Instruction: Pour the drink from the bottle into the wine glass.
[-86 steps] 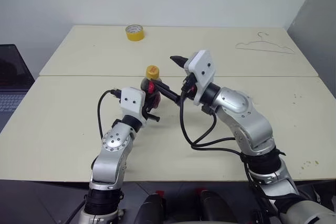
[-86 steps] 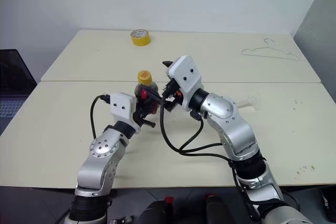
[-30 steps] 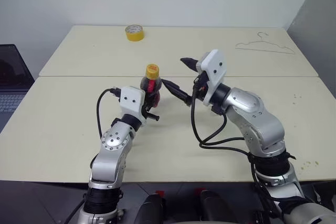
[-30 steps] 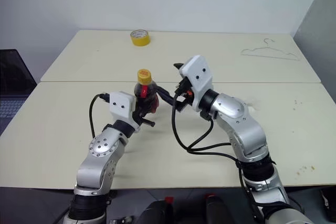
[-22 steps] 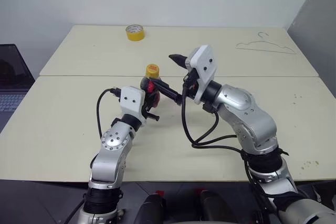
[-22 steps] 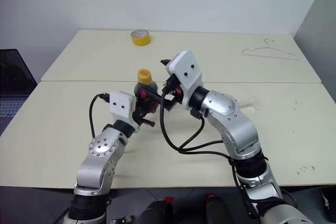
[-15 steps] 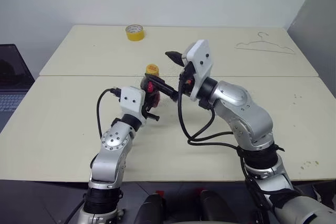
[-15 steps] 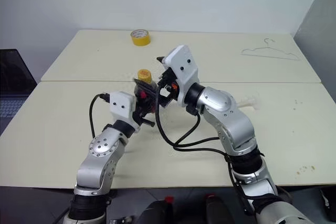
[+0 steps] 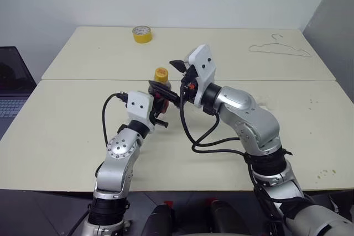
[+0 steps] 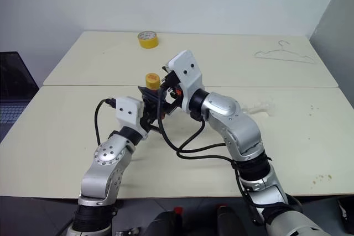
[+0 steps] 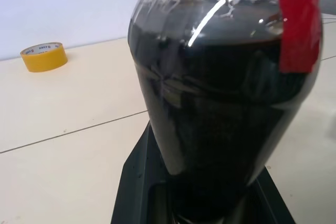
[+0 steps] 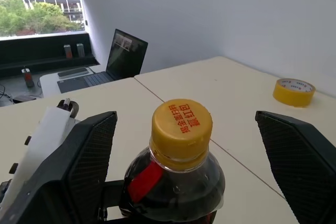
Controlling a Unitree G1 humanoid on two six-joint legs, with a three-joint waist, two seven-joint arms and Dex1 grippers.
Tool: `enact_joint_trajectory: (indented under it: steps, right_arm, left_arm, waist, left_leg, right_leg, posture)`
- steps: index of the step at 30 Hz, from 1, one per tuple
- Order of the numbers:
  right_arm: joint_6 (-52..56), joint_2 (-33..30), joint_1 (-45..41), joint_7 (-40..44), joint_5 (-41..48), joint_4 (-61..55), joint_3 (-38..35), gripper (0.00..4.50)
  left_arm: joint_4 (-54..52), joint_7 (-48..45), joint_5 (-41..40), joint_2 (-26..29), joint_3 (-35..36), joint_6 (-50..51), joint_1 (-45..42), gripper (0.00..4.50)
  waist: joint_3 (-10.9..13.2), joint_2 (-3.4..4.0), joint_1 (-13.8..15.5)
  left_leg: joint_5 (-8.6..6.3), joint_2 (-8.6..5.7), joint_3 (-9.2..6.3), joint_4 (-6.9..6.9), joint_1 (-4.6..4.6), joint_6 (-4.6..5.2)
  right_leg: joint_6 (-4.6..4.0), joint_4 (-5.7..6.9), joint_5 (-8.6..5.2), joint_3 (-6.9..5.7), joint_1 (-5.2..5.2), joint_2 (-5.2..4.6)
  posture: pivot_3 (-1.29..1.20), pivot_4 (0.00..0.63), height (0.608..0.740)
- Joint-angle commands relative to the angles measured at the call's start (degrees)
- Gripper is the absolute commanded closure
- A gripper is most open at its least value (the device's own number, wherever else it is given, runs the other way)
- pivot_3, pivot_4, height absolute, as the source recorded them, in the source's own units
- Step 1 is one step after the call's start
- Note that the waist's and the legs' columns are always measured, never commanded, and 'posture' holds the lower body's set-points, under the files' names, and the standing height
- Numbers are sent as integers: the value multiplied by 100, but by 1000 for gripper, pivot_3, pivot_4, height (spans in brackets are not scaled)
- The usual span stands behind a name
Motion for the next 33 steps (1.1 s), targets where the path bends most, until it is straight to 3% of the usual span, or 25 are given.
enact_joint_trajectory:
  steps: [1,33]
  right_arm:
    - [-143,46,-143,-95,-62,-98,-47,0]
    - [-1,-399,318,-242,79,-518,-461,0]
  left_arm:
    - [-292,-13,27,9,-22,-215,-61,4005]
    - [-305,-4,1,55,5,-187,-61,4006]
  waist:
    - [0,0,0]
    - [0,0,-1]
  left_leg:
    - [0,0,0,0,0,0]
    - [0,0,0,-1,-1,0]
  right_leg:
    - [0,0,0,0,0,0]
    - [0,-1,0,-1,1,0]
  posture:
    - [0,150,740]
    - [0,150,740]
